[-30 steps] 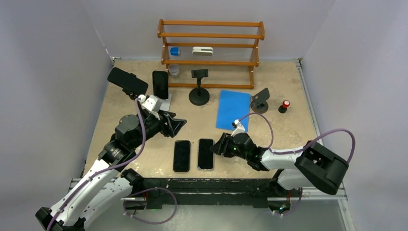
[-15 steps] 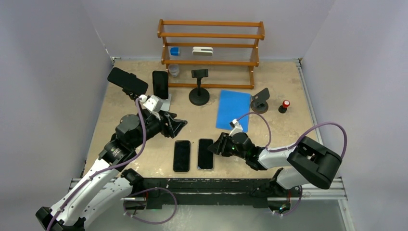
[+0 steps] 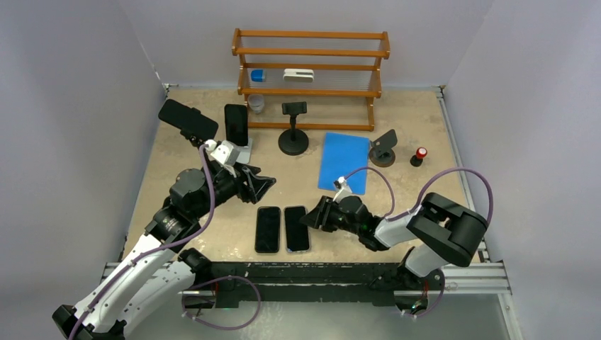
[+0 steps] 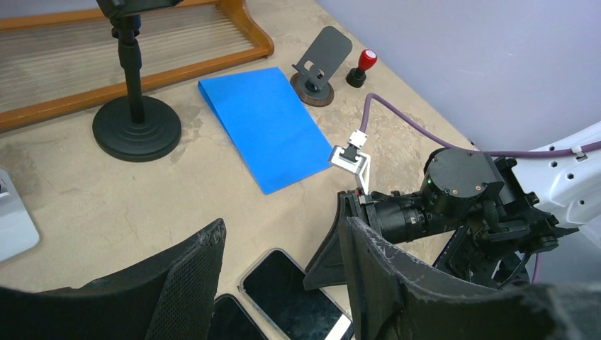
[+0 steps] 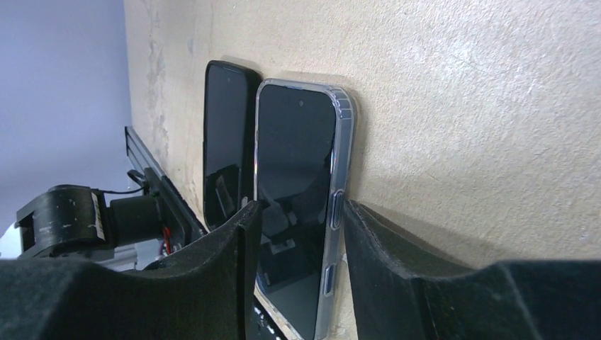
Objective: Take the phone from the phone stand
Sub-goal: Place the phone at the center of the board.
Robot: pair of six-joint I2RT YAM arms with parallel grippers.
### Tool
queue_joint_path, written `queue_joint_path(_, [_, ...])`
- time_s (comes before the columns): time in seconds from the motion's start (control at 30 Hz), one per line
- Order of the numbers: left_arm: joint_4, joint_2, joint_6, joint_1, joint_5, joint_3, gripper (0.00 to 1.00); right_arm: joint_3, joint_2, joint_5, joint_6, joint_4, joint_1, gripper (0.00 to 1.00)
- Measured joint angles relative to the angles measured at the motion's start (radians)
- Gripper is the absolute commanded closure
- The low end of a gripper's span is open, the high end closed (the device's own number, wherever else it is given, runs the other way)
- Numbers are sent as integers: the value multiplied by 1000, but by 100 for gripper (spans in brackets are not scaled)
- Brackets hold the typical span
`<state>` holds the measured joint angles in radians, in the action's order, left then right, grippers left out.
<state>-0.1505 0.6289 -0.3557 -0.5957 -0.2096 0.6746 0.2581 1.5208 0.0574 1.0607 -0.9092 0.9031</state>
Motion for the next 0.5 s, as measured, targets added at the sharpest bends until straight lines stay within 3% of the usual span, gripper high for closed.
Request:
queue_joint_path(0.23, [0, -2, 0, 0, 0, 0, 42, 6, 9, 12, 18, -3, 2, 50])
queue_joint_path(0.5, [0, -6, 0, 0, -2, 0, 42, -20, -130, 7, -7, 138, 11, 48])
